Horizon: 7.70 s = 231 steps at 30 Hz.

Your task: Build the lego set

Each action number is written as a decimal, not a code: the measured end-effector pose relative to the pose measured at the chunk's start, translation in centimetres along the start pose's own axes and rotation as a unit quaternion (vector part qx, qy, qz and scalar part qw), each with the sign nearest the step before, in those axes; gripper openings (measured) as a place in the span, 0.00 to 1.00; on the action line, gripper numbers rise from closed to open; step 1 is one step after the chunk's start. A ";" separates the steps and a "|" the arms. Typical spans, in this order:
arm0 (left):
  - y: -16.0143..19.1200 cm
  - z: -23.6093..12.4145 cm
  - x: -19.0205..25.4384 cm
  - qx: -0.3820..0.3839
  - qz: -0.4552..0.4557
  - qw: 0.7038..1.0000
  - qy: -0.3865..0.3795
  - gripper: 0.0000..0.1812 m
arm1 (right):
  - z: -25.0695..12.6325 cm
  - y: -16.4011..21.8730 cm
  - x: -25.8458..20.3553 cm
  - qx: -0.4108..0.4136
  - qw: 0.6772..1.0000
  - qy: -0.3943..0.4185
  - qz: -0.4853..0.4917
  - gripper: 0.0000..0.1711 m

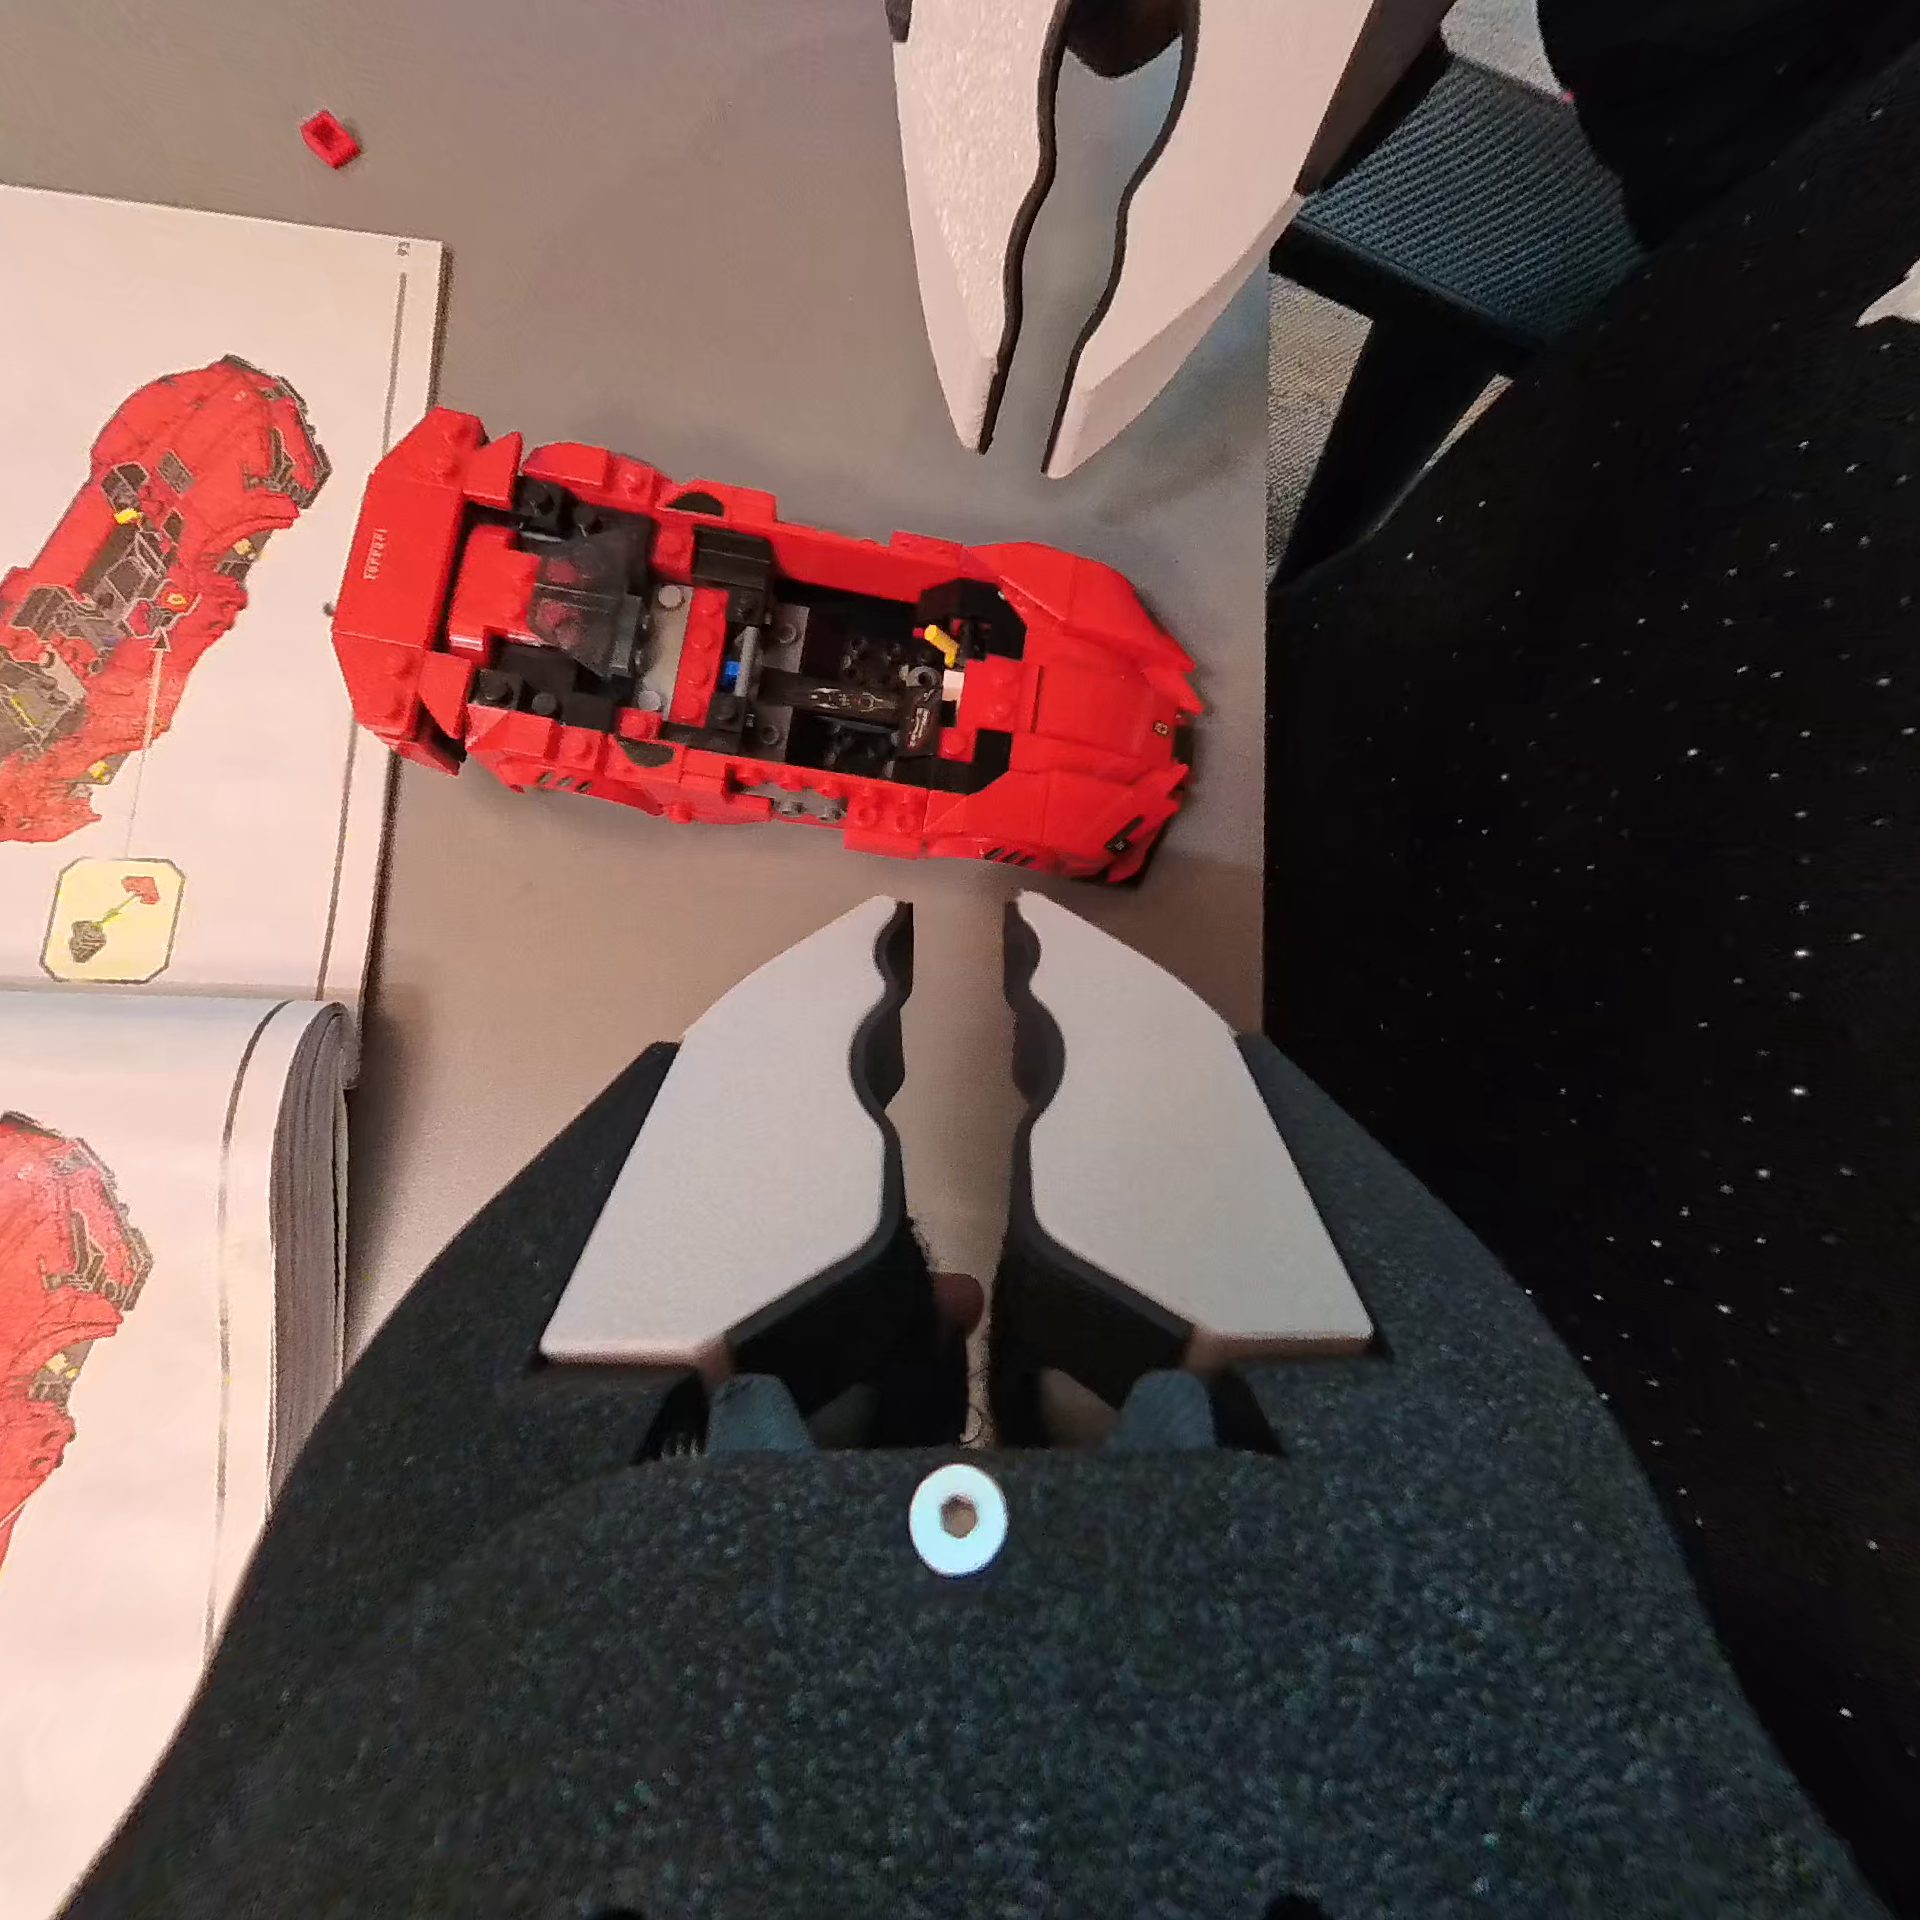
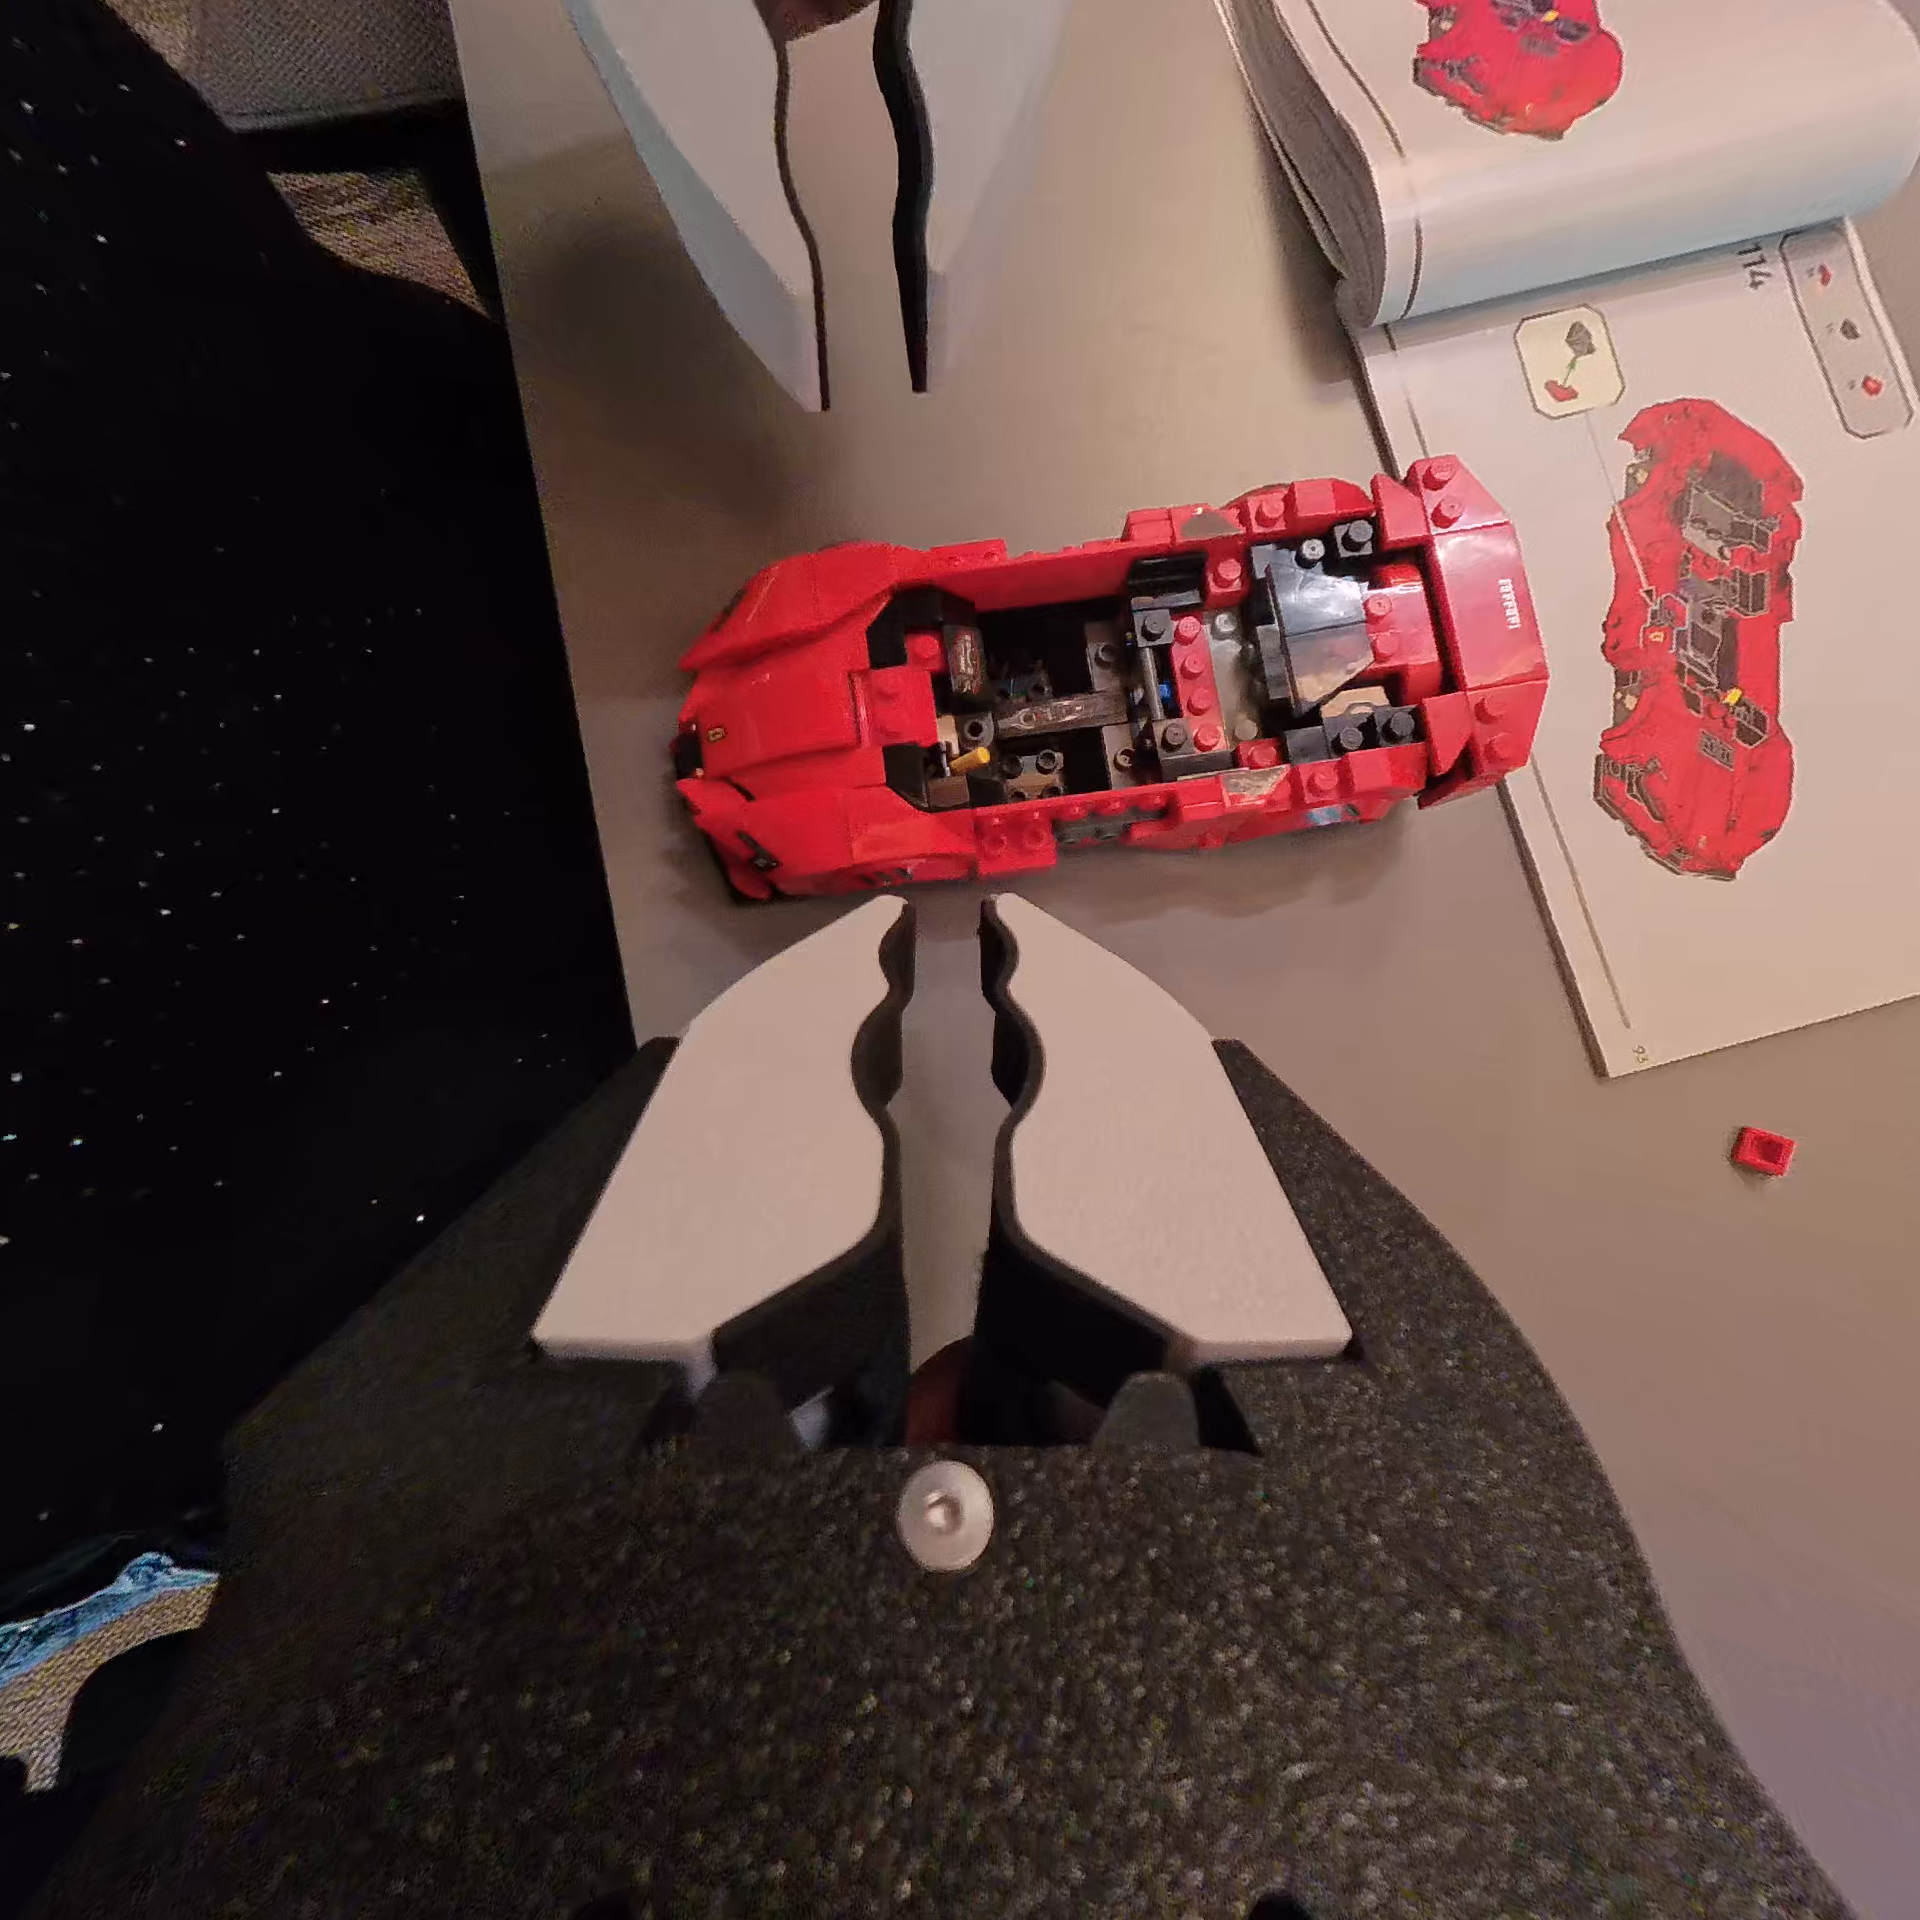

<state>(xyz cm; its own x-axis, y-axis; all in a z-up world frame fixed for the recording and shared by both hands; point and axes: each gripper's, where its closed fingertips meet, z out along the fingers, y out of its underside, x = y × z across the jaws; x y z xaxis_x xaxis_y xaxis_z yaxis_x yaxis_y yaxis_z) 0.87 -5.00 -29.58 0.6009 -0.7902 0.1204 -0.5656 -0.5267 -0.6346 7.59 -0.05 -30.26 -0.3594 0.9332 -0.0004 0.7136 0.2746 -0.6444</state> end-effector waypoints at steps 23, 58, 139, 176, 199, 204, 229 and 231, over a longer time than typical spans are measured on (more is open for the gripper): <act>1.1 0.6 0.0 -0.064 0.016 0.996 -0.060 0.12 | 0.5 1.5 0.4 0.006 0.999 -0.001 -0.046 0.15; 1.8 3.0 -2.5 -0.083 0.040 0.994 -0.065 0.11 | 2.2 1.8 0.2 0.036 0.998 -0.009 -0.053 0.17; -0.1 2.1 -1.2 0.018 0.042 0.999 -0.023 0.00 | 1.3 -0.3 1.3 0.096 0.994 -0.015 -0.048 0.02; -0.7 1.3 -2.7 0.042 0.032 0.997 -0.053 0.03 | -1.4 5.5 16.6 0.024 0.964 0.210 0.163 0.07; -8.2 -1.1 -5.6 0.202 0.132 0.956 -0.170 0.14 | -6.3 -3.2 9.9 0.419 0.783 -0.184 0.421 0.05; -12.9 0.3 -5.3 0.235 0.226 0.929 -0.178 0.15 | -7.9 -5.6 7.9 0.479 0.701 -0.284 0.445 0.04; -14.8 1.7 -5.2 0.271 0.219 0.919 -0.182 0.04 | -7.4 -5.5 7.5 0.490 0.679 -0.308 0.451 0.04; -14.5 1.7 -5.5 0.266 0.207 0.922 -0.189 0.04 | -7.0 -5.2 7.6 0.486 0.707 -0.268 0.439 0.05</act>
<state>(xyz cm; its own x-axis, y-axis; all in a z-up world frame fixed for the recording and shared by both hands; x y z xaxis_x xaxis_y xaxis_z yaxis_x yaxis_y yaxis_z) 6.70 7.49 -22.33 0.6064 -0.6704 -0.4277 -0.4942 0.1037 -0.8631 5.31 7.25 -21.54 -0.3965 0.3522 -0.8478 0.1471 -0.8872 -0.4373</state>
